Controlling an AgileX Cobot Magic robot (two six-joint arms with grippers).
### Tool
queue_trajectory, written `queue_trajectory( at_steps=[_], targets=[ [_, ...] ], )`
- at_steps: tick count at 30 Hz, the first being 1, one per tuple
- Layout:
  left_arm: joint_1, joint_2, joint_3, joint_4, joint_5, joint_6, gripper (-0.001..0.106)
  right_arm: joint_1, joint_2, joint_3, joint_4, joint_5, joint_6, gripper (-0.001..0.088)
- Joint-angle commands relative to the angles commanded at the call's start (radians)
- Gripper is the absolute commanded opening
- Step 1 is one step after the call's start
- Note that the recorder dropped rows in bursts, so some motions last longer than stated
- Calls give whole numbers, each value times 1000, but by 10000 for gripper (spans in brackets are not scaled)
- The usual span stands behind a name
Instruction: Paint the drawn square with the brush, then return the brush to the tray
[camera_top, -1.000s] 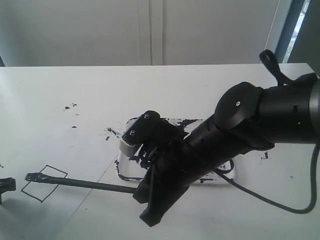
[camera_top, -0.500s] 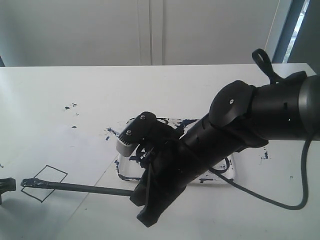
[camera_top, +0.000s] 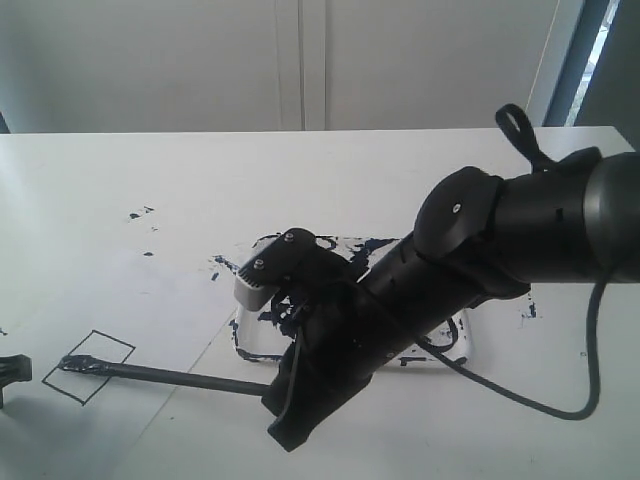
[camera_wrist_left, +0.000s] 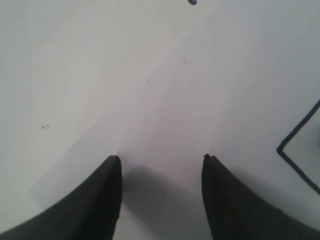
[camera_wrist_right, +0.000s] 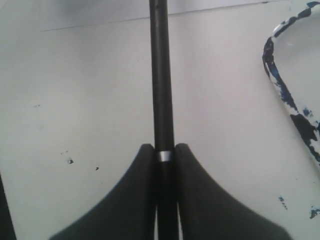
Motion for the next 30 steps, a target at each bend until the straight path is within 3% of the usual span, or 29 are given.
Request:
queue_trajectory(
  at_steps=[19, 24, 30],
  targets=[
    [0, 0, 0, 0, -20, 0, 543, 0, 16, 0, -8, -70, 35, 0],
    [0, 0, 0, 0, -41, 0, 543, 0, 16, -27, -8, 47, 35, 0],
    [0, 0, 0, 0, -41, 0, 543, 0, 5, -49, -35, 98, 71, 0]
  ],
)
